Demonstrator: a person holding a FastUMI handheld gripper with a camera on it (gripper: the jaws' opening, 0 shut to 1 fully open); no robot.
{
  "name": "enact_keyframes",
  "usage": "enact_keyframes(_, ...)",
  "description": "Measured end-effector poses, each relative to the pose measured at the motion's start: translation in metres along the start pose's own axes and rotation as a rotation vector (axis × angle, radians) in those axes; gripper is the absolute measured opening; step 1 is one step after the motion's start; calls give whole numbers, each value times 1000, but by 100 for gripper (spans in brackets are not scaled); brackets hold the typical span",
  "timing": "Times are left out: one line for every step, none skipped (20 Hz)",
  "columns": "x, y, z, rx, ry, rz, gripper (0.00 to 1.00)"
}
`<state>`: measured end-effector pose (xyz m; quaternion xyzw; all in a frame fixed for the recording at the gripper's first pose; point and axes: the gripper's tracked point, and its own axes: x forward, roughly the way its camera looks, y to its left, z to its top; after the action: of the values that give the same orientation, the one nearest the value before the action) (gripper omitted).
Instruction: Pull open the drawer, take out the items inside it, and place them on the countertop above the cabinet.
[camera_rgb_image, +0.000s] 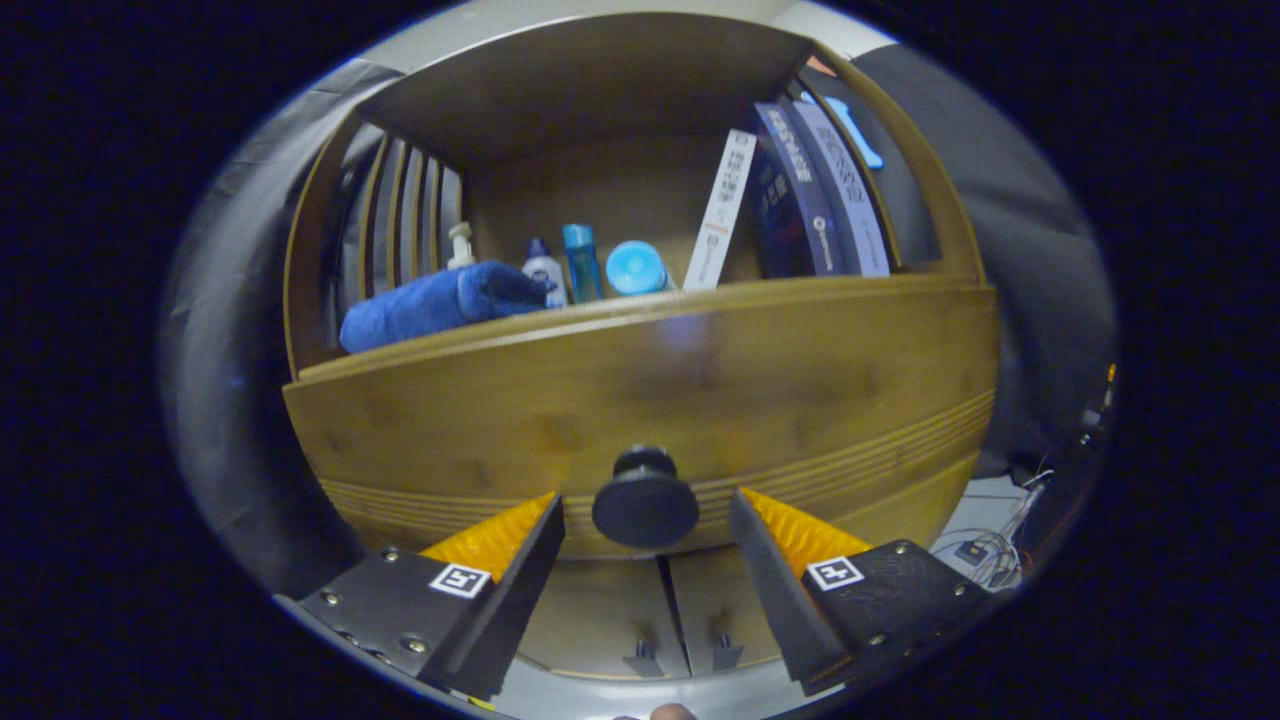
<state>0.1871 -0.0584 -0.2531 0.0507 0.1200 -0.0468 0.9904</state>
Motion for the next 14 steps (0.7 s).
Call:
enact_keyframes(-3, -5, -1, 4, 2, -11, 99)
enact_keyframes(-9, -9, 0, 12, 6, -26, 99)
enact_keyframes(-18, -14, -1, 23, 9, -39, 99)
enact_keyframes(-28, -16, 2, 40, 7, -47, 99)
enact_keyframes(-39, -21, 5, 58, 5, -58, 99)
enact_keyframes(-52, -25, 7, 73, 4, -75, 99)
enact_keyframes(-67, -26, 10, 89, 6, -81, 99)
enact_keyframes(-81, -22, 17, 96, 2, -72, 99)
enact_keyframes(-96, -18, 25, 87, -8, -63, 99)
enact_keyframes(-111, -18, 36, 70, -30, -74, 99)
enact_keyframes(-125, -17, 47, 44, -54, -70, 99)
enact_keyframes(-137, -11, 59, 17, -77, -58, 99)
enact_keyframes(-149, -4, 70, -9, -91, -49, 99)
enact_keyframes(-160, 3, 81, -27, -103, -44, 99)
